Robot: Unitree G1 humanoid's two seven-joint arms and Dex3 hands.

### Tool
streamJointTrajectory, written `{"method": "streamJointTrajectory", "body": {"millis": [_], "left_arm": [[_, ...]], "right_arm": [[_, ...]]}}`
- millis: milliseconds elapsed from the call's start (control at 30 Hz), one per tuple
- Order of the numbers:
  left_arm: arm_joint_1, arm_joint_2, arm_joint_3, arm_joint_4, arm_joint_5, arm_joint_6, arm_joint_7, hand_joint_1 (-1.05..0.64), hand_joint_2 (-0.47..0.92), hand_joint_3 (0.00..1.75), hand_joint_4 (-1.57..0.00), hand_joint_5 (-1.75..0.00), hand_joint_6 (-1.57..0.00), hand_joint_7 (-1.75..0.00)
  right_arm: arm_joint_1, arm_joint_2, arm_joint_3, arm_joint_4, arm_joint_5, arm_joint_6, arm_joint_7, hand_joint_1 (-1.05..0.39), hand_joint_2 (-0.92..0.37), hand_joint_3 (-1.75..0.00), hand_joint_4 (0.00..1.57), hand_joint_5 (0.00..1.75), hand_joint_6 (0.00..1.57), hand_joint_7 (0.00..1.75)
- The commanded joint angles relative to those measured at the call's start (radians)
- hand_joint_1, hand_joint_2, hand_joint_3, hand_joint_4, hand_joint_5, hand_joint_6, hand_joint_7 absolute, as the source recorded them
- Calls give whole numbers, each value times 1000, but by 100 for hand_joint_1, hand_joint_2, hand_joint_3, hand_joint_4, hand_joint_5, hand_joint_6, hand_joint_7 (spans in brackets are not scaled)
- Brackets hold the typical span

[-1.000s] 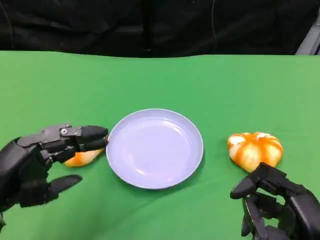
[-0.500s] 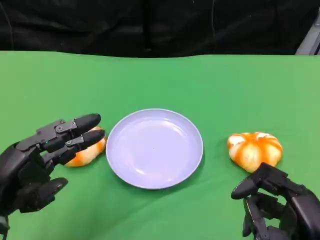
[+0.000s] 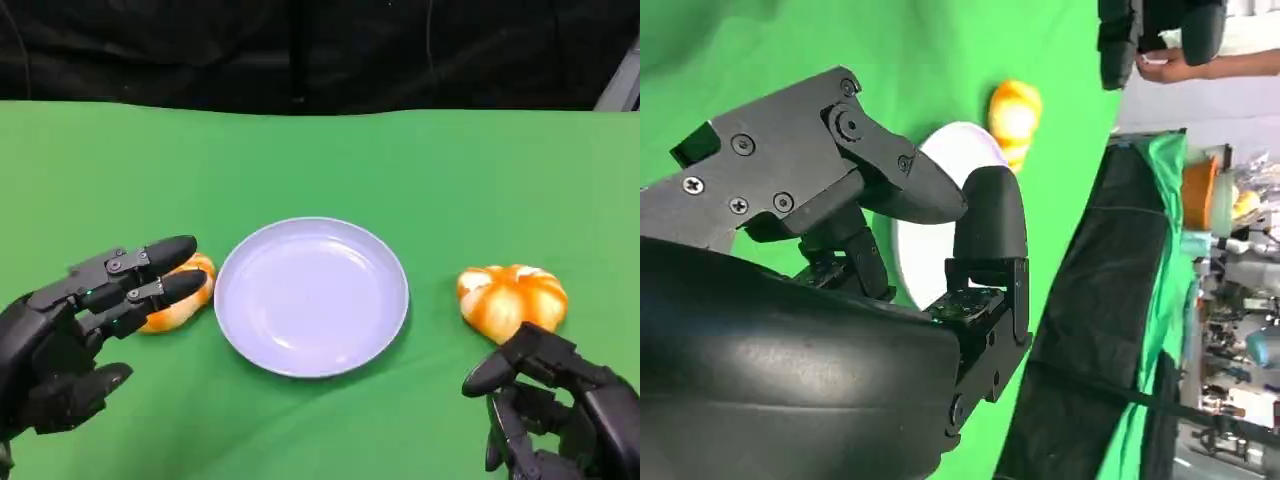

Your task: Grasp the bread from the table and place it into the plate.

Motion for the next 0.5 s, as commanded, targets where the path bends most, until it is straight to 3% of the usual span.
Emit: {"method": "streamJointTrajectory", "body": {"millis": [33, 200, 467, 500], "left_arm": [[0, 16, 8, -12, 21, -13, 9, -97, 92, 38, -19, -38, -37, -4], [-5, 24, 5, -39, 179, -125, 96, -99, 92, 41, -20, -38, -41, -6], [-2, 37, -6, -46, 219, -150, 132, -98, 92, 41, -20, -37, -42, -5], [-16, 67, -2, -57, 343, -206, 178, -98, 92, 41, -20, -37, -42, -5]], "right_arm": [[7, -7, -7, -15, 6, 11, -6, -7, -66, -106, 74, 175, 64, 158], [-9, -3, -5, 4, 5, 11, -9, -7, -66, -105, 73, 175, 65, 158], [-11, -4, -4, 8, 6, 8, -9, -7, -66, -105, 73, 175, 64, 158], [-12, -4, -3, 6, 3, 12, -11, -7, -66, -105, 73, 175, 64, 158]]}}
